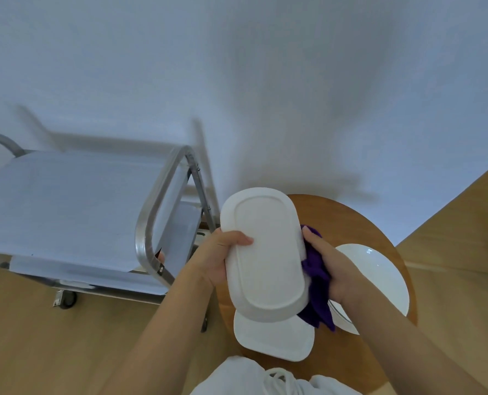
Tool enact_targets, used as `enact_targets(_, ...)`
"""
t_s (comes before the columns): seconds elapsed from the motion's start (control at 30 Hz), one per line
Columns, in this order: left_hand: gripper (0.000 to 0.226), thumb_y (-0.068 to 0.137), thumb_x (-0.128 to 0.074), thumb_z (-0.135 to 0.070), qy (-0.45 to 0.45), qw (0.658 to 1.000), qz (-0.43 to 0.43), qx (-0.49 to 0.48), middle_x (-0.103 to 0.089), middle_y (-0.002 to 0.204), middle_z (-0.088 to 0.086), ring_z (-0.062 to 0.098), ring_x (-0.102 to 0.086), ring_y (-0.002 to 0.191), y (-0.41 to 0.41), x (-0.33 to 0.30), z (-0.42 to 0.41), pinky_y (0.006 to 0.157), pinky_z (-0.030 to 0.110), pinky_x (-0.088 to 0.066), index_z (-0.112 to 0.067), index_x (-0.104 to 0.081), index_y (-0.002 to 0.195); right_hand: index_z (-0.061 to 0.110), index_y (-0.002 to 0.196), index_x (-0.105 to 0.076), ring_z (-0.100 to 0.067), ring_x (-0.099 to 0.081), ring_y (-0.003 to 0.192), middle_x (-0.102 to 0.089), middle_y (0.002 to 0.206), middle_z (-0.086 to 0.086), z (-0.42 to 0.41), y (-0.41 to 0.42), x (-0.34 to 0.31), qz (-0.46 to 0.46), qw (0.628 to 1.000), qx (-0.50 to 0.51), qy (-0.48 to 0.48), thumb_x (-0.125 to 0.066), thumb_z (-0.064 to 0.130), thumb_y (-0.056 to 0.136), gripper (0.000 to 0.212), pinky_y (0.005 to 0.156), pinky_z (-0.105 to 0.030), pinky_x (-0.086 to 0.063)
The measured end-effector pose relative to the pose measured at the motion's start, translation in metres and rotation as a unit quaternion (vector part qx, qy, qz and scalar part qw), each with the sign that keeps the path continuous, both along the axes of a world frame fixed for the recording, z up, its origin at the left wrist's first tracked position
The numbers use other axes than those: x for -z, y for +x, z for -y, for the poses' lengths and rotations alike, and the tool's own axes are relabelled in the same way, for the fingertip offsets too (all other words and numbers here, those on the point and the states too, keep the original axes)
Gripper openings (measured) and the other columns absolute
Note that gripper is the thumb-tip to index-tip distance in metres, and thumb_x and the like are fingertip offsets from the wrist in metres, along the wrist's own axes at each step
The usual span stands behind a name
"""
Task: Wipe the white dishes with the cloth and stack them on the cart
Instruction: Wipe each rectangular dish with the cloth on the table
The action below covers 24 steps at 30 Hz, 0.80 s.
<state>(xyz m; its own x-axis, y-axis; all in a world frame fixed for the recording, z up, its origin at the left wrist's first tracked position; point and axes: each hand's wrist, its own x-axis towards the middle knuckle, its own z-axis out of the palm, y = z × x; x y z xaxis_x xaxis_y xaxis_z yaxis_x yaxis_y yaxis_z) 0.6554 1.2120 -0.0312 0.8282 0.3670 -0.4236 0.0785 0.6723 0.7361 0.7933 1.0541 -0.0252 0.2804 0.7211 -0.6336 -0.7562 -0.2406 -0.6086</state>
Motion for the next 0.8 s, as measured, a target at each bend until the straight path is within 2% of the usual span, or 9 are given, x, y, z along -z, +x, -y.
enact_targets(0.07,0.031,0.062,-0.063,-0.001,0.006,1.0,-0.018,-0.006,-0.073,0.096,0.014,0.032,-0.072,0.084,0.0,-0.004,-0.001,0.065,0.044,-0.058,-0.015,-0.079,0.085,0.017,0.102,-0.07,-0.027,-0.071,0.08,-0.073,0.095,-0.008,-0.001,0.001,-0.002,0.009,0.995,0.101,-0.005,-0.071,0.037,0.073,0.036,0.06,-0.034,-0.055)
enact_targets(0.2,0.027,0.071,-0.063,0.005,0.121,0.983,-0.141,-0.008,-0.07,0.1,0.018,0.036,-0.067,0.09,-0.001,-0.015,-0.004,0.073,0.045,-0.056,-0.01,-0.074,0.09,0.031,0.096,-0.059,-0.02,-0.066,0.083,-0.069,0.088,0.002,-0.006,0.003,-0.013,0.2,0.96,0.194,0.01,-0.062,0.034,0.087,0.01,0.056,-0.026,-0.053)
enact_targets(0.3,0.028,0.074,-0.063,0.003,0.229,0.946,-0.226,0.042,-0.065,0.105,0.019,0.04,-0.06,0.099,0.004,-0.023,0.002,0.089,0.055,-0.051,-0.01,-0.065,0.099,0.037,0.086,-0.059,-0.006,-0.062,0.067,-0.063,0.069,0.016,-0.014,-0.004,-0.021,0.355,0.925,0.132,0.032,-0.061,0.033,0.088,0.004,0.05,-0.014,-0.048)
enact_targets(0.37,0.03,0.075,-0.064,0.0,0.271,0.931,-0.228,0.083,-0.067,0.103,0.015,0.035,-0.062,0.097,0.008,-0.026,0.009,0.088,0.051,-0.052,-0.013,-0.063,0.103,0.045,0.087,-0.06,-0.004,-0.061,0.072,-0.062,0.072,0.021,-0.024,-0.012,-0.026,0.44,0.891,0.058,0.092,-0.058,0.033,0.09,0.013,0.058,-0.011,-0.048)
enact_targets(0.47,0.03,0.081,-0.063,0.003,0.301,0.925,-0.172,0.154,-0.072,0.086,-0.001,0.015,-0.069,0.082,0.012,-0.03,0.02,0.067,0.03,-0.058,-0.016,-0.061,0.103,0.051,0.106,-0.054,-0.007,-0.057,0.097,-0.06,0.101,0.022,-0.04,-0.02,-0.03,0.561,0.815,-0.06,0.134,-0.051,0.038,0.089,0.021,0.088,-0.027,-0.047)
enact_targets(0.53,0.028,0.08,-0.064,0.005,0.325,0.911,-0.173,0.187,-0.071,0.09,0.005,0.017,-0.069,0.085,0.011,-0.033,0.024,0.073,0.032,-0.059,-0.012,-0.062,0.104,0.032,0.116,-0.057,-0.011,-0.052,0.104,-0.059,0.113,0.012,-0.049,-0.019,-0.026,0.649,0.745,-0.12,0.096,-0.048,0.044,0.088,0.032,0.097,-0.038,-0.04)
enact_targets(0.57,0.03,0.078,-0.064,0.005,0.33,0.905,-0.182,0.198,-0.069,0.098,0.012,0.025,-0.067,0.092,0.009,-0.035,0.026,0.082,0.041,-0.058,-0.007,-0.061,0.106,0.027,0.111,-0.059,-0.01,-0.053,0.099,-0.06,0.109,0.01,-0.051,-0.016,-0.025,0.659,0.737,-0.131,0.073,-0.047,0.048,0.086,0.035,0.094,-0.037,-0.042)
enact_targets(0.67,0.037,0.076,-0.064,0.001,0.326,0.902,-0.185,0.216,-0.064,0.109,0.02,0.036,-0.062,0.102,0.0,-0.039,0.028,0.093,0.052,-0.052,-0.007,-0.059,0.113,0.03,0.087,-0.058,-0.009,-0.059,0.076,-0.062,0.08,0.011,-0.049,-0.006,-0.02,0.574,0.809,-0.118,0.054,-0.045,0.056,0.081,0.029,0.072,-0.024,-0.049)
enact_targets(0.8,0.046,0.06,-0.066,-0.013,0.307,0.923,-0.142,0.185,-0.066,0.104,0.017,0.037,-0.064,0.098,-0.006,-0.046,0.031,0.086,0.047,-0.055,-0.012,-0.064,0.105,0.039,0.09,-0.059,0.0,-0.061,0.079,-0.065,0.08,0.021,-0.038,0.002,-0.007,0.499,0.863,-0.047,0.056,-0.046,0.055,0.086,0.02,0.065,-0.013,-0.048)
